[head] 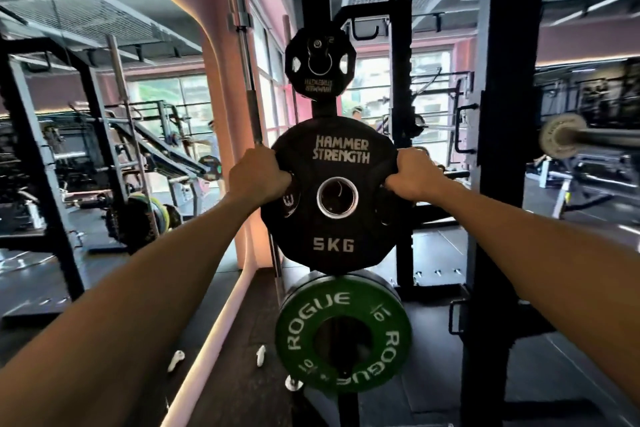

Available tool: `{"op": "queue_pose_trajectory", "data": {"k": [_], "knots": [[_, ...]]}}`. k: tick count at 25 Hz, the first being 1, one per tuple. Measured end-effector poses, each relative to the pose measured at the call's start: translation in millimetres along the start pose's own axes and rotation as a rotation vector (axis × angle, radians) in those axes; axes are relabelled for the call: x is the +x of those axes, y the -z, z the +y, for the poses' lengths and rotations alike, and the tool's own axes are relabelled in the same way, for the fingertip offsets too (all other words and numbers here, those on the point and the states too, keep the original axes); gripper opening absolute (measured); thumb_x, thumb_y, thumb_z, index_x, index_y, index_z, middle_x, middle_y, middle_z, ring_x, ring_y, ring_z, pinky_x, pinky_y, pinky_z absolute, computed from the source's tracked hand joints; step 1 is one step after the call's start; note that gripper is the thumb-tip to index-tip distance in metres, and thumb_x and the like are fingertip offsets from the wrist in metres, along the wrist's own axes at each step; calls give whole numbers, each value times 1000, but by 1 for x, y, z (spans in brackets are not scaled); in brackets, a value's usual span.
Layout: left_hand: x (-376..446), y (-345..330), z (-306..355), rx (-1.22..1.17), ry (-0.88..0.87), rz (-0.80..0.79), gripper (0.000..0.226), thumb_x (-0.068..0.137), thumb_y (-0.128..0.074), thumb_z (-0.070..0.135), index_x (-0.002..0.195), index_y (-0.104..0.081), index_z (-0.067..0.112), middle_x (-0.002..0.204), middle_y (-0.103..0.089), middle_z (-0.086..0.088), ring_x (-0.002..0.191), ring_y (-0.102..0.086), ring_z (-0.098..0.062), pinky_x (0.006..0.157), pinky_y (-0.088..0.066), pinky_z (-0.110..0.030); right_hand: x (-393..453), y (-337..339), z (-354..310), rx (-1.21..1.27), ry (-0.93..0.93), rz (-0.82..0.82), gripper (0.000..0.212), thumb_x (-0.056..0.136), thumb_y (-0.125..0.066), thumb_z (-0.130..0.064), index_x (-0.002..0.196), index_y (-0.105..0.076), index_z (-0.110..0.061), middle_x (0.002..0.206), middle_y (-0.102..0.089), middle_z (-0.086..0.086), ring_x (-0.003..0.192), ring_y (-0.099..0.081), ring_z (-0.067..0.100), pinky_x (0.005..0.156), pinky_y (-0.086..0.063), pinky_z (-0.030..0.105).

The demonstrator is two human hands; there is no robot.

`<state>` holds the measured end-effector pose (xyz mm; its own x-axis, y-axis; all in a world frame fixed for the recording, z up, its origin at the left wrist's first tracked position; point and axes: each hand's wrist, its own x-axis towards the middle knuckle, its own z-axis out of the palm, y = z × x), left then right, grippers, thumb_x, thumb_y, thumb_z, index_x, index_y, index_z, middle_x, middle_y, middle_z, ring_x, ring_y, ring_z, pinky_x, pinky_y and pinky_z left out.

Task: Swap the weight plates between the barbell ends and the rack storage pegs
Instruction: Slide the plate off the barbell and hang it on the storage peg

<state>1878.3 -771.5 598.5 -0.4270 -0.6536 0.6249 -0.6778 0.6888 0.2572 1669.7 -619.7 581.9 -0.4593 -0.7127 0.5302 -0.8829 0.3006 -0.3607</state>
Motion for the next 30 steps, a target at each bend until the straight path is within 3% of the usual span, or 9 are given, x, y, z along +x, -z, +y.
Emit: {"op": "queue_pose_trajectory", "data": {"k": [4, 8, 14, 17, 20, 26, 30], "knots": [[-8, -12, -6, -35, -26, -41, 12, 76, -64, 17, 81, -57, 9, 63, -42, 0, 70, -50, -27, 63, -38, -31, -12, -9, 0, -37, -52, 23, 31, 75, -61, -8, 58, -37, -16, 63, -41, 0, 71, -51, 27, 57, -37, 28], [2, -30, -10, -76, -16, -27, 10, 80, -64, 14, 81, -55, 11, 61, -42, 4, 54, -39, -12, 59, -35, -29, 2, -21, 8, -38, -59, 18, 30, 74, -60, -8, 58, -36, -17, 63, -42, 0, 70, -53, 28, 58, -37, 28], [38, -77, -22, -64, 21, -74, 22, 76, -61, 14, 95, -65, 5, 67, -47, 1, 75, -56, -28, 64, -39, -32, 45, -61, 30, -26, -74, -25, 27, 73, -59, -9, 59, -38, -16, 63, -45, 1, 70, -56, 29, 57, -36, 28], [53, -99, -26, -59, 42, -85, 27, 77, -61, 16, 101, -67, 5, 87, -63, -12, 87, -63, -36, 67, -41, -32, 64, -84, 44, -15, -109, -48, 25, 73, -60, -11, 60, -39, -15, 64, -47, 2, 72, -58, 31, 59, -40, 30], [70, -119, -30, -55, 60, -87, 29, 79, -61, 15, 106, -66, 4, 100, -66, -16, 94, -63, -38, 70, -41, -33, 84, -104, 52, 1, -127, -59, 25, 74, -60, -12, 61, -39, -16, 65, -46, 1, 76, -59, 31, 61, -40, 32], [90, -163, -48, -79, 75, -89, 25, 83, -62, 15, 105, -62, 3, 83, -52, -5, 93, -63, -35, 70, -38, -31, 113, -145, 65, -4, -154, -66, 21, 76, -59, -13, 71, -39, -14, 74, -49, 5, 80, -57, 32, 65, -43, 35], [110, -193, -56, -107, 46, -69, 30, 86, -60, 16, 112, -55, 2, 93, -61, -15, 97, -62, -40, 70, -36, -34, 136, -169, 76, 10, -192, -37, 19, 80, -58, -12, 89, -41, -13, 86, -50, 5, 85, -55, 32, 70, -42, 35]]}}
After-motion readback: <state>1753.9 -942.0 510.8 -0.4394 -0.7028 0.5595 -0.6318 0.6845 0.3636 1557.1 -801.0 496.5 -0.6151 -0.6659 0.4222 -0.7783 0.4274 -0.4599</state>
